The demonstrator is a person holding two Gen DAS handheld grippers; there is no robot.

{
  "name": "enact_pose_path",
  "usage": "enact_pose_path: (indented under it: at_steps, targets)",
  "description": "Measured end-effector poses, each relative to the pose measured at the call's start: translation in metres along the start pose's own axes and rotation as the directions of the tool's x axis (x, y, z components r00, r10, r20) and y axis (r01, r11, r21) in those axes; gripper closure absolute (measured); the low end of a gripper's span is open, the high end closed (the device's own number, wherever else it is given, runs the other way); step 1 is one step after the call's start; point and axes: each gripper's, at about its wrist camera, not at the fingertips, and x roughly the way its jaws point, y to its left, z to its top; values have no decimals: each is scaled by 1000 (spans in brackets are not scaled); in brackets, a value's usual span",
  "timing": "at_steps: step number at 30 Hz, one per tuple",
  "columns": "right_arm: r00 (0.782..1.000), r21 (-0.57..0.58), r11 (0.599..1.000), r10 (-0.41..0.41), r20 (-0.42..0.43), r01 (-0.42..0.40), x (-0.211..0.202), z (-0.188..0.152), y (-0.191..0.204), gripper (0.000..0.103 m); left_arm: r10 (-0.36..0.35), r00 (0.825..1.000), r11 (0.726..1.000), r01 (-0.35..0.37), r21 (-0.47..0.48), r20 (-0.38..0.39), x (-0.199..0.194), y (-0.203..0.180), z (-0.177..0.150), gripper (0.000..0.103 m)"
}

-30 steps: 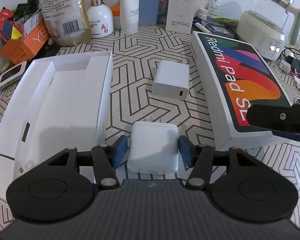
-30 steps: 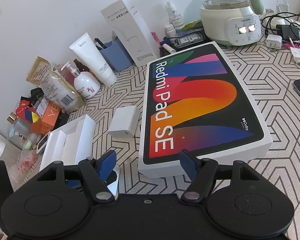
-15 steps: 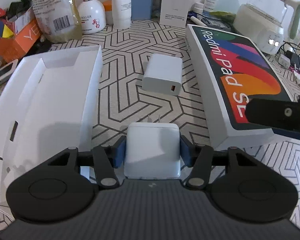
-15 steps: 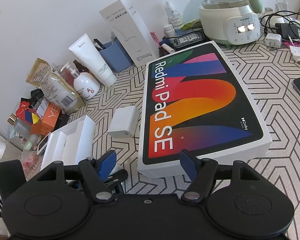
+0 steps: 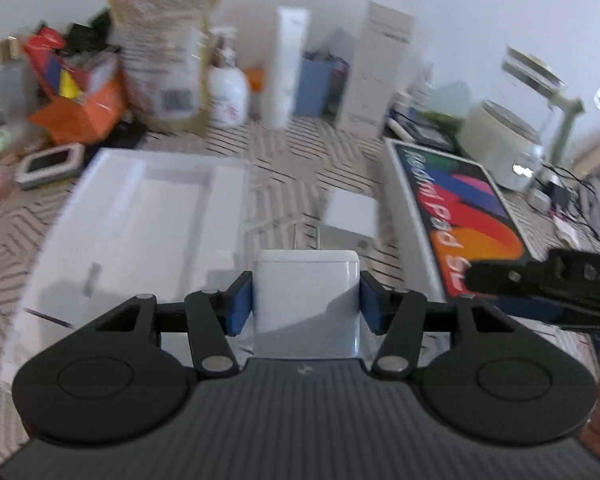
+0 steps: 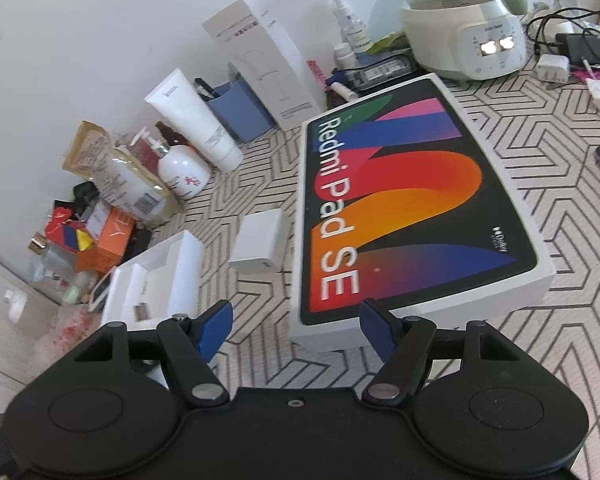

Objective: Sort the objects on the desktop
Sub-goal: 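Carry the larger charger into the white box tray and open the left gripper, then grasp the white charger with the USB port using the right gripper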

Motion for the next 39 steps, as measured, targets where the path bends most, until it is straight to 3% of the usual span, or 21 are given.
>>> enact_pose_path:
  at_steps: [8, 15, 28, 35, 39]
  targets:
    - [1000, -109, 994, -22, -12, 20, 5, -10, 22, 28, 183, 983, 979, -184, -87, -20, 10, 54, 6, 49]
    - [999, -171, 985, -24, -26, 20, 7, -14, 34, 28, 198, 977, 968, -208, -139, -81, 28, 76, 4, 49]
    - [999, -173, 984, -37, -26, 32, 9, -16, 32, 28, 244, 958, 959, -262, -113, -150, 36, 80, -2, 49]
    - [999, -211, 977, -41, -27, 34, 15, -14, 36, 28, 285, 954, 952, -293, -86, -99, 25, 70, 2, 47]
    - [999, -245, 969, -36, -27, 28, 20, -11, 38, 28, 279, 959, 952, -282, -115, -42, 7, 66, 7, 45]
